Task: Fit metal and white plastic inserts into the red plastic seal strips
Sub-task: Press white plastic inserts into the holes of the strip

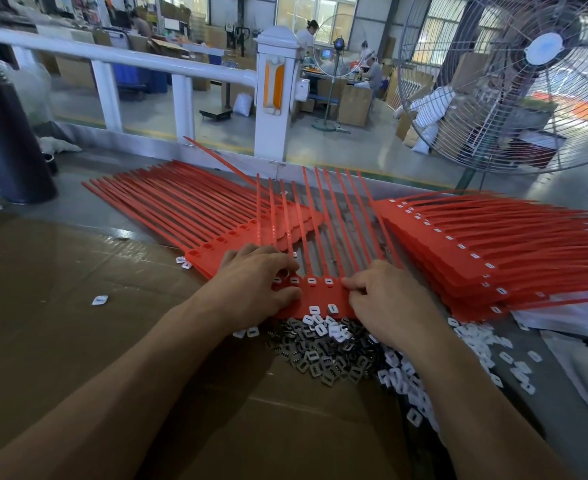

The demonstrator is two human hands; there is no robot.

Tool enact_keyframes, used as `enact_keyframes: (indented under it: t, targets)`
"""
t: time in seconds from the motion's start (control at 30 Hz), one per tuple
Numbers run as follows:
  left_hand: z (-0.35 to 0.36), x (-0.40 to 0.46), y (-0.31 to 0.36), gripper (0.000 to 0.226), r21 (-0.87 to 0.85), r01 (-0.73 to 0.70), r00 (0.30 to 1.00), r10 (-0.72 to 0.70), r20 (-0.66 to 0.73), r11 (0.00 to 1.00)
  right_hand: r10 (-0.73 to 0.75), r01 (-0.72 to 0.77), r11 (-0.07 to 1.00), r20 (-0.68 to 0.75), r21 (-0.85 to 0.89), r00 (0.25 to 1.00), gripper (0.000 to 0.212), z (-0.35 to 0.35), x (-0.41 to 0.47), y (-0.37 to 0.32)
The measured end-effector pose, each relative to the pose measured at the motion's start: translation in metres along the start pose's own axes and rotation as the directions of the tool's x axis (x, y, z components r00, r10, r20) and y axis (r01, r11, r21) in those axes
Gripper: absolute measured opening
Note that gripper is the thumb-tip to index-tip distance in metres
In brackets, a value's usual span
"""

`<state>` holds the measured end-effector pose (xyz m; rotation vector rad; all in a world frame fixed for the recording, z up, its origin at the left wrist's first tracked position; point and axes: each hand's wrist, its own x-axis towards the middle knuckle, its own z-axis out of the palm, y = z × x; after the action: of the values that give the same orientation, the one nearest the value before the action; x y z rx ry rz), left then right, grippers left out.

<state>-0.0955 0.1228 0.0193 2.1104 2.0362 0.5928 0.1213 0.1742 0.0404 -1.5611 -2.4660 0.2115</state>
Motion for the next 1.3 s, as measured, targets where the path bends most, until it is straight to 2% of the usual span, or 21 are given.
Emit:
enact_keyframes:
  t: [0.07, 0.17, 0.27, 0.37, 0.73, 0.87, 1.03, 1.3]
  targets:
    - [-0.0003, 0.0005, 0.0002, 0.053, 0.000, -0.001, 1.000, 0.001, 0.000, 1.000, -0.023, 0.024, 0.999, -0.015, 0.035, 1.000, 0.031, -0.0003, -0.0010, 0.0034]
    - [-0.0006, 0.0011, -0.0005, 0.053, 0.002, 0.002, 1.000, -0.002, 0.003, 1.000, -0.087, 0.090, 0.976, -0.027, 0.200, 0.996, 0.021, -0.0038, -0.0023, 0.0067]
    - [-0.0006, 0.0016, -0.0004, 0.053, 0.005, 0.004, 1.000, -0.004, 0.007, 1.000, -0.149, 0.124, 0.947, 0.063, 0.295, 0.987, 0.008, -0.0045, -0.0032, 0.0060]
    - [-0.0003, 0.0013, -0.0006, 0.053, 0.008, 0.000, 1.000, 0.000, 0.003, 1.000, -0.180, 0.140, 0.942, 0.106, 0.306, 0.978, 0.005, -0.0019, -0.0033, 0.0063]
    - [-0.0009, 0.0007, 0.0001, 0.052, 0.012, -0.001, 1.000, 0.001, 0.004, 1.000, -0.192, 0.161, 0.938, 0.074, 0.309, 0.979, 0.007, 0.0006, -0.0023, 0.0092]
    - [-0.0012, 0.0004, 0.0000, 0.053, 0.009, 0.002, 1.000, -0.002, 0.013, 1.000, -0.168, 0.145, 0.924, 0.035, 0.355, 0.985, 0.010, 0.0032, -0.0029, 0.0064]
    - [-0.0016, 0.0008, 0.0001, 0.054, 0.008, 0.006, 1.000, -0.006, 0.025, 1.000, -0.051, 0.068, 0.875, -0.049, 0.480, 0.997, 0.012, 0.0047, -0.0032, 0.0049]
    - [-0.0020, 0.0003, -0.0010, 0.055, 0.000, 0.001, 0.999, -0.001, 0.032, 1.000, 0.077, 0.047, 0.707, -0.144, 0.705, 0.987, 0.010, 0.0031, -0.0025, 0.0008]
